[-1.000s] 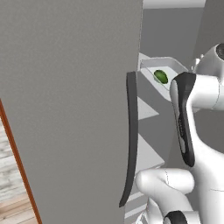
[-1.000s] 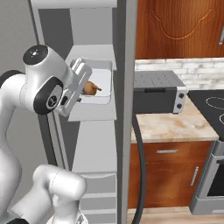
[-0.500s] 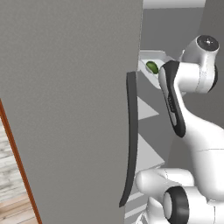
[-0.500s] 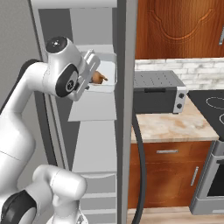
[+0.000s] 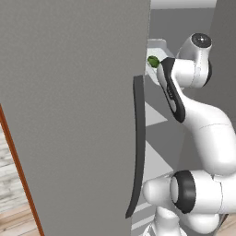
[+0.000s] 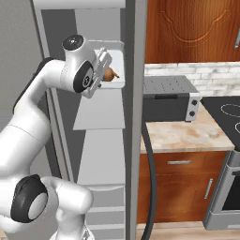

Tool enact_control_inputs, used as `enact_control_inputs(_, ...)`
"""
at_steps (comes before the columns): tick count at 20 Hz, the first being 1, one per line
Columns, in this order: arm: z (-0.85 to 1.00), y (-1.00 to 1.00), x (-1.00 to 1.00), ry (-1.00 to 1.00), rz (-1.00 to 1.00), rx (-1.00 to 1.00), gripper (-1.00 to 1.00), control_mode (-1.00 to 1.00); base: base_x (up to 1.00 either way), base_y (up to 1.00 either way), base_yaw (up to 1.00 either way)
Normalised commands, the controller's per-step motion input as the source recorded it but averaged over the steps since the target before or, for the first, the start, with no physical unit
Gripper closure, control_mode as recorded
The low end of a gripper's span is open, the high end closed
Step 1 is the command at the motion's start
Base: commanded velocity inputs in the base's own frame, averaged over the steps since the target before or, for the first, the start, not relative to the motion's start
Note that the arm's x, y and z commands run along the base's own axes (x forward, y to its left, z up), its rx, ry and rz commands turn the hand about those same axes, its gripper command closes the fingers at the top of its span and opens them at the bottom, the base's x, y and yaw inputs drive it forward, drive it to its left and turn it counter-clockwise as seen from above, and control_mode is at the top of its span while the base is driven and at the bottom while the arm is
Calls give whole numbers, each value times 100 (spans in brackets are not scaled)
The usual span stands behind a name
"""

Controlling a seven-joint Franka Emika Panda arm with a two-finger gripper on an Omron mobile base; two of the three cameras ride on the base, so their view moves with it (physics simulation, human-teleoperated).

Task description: Take the avocado and onion out of the freezer and place them in the tupperware container on the counter. Then put the tupperware containing the vegetables back in the freezer.

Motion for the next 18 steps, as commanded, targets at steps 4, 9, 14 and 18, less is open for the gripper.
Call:
enact_control_inputs(4,2,0,67,0,2,0,100,-100,0,0,0)
enact_control_inputs(9,2,0,49,0,1,0,100,-100,0,0,0)
enact_control_inputs(14,22,0,10,-6,0,0,100,-100,0,0,0)
enact_control_inputs(18,43,0,0,-10,0,0,100,-100,0,0,0)
